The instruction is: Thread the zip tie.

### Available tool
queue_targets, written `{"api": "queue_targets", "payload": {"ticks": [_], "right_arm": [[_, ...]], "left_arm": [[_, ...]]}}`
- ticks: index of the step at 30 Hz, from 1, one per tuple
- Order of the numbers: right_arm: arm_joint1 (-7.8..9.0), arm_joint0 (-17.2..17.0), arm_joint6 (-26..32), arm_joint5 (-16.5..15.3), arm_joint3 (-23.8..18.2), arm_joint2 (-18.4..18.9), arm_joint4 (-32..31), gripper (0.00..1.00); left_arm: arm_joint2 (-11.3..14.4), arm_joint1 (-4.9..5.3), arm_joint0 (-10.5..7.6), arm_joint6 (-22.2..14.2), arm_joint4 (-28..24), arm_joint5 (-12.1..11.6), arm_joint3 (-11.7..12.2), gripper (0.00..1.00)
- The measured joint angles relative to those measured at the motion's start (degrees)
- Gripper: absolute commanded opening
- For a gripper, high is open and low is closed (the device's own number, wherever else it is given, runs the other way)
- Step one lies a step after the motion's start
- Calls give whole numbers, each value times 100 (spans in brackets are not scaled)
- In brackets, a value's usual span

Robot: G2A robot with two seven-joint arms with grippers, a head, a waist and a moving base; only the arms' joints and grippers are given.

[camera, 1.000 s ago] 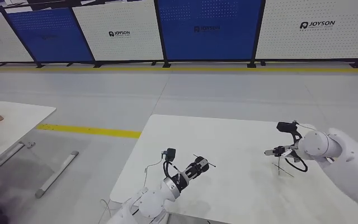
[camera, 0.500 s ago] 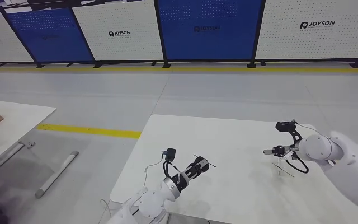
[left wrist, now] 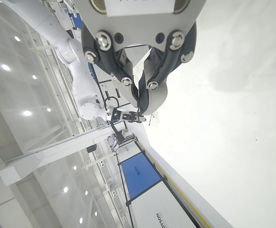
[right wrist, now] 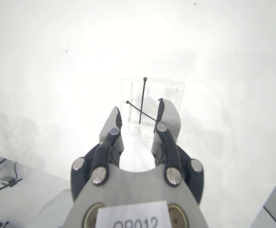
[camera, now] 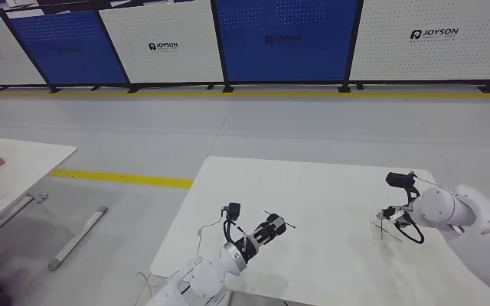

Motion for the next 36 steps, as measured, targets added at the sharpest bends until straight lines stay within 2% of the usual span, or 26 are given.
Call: {"api": "queue_targets", "payload": {"ticks": [3,6,8,14,23,36], "right_arm": [[-45,0,76,61,98,5,-47,32],[-136,57,135,255,248,-37,-116,31],[-221,114,180,267,407,-80,-109,32],[-516,332,317,38,936,-252,-91,30],[-910,545,398,-165,1669,-420,-77,21],[-1384,772,404,-417,2535,-537,-139,22]], "left_arm": [[0,0,0,0,0,0,0,0],[0,0,0,0,0,0,0,0],[0,0,0,0,0,0,0,0],[0,0,0,0,0,0,0,0],[0,0,0,0,0,0,0,0],[0,0,0,0,0,0,0,0]]}}
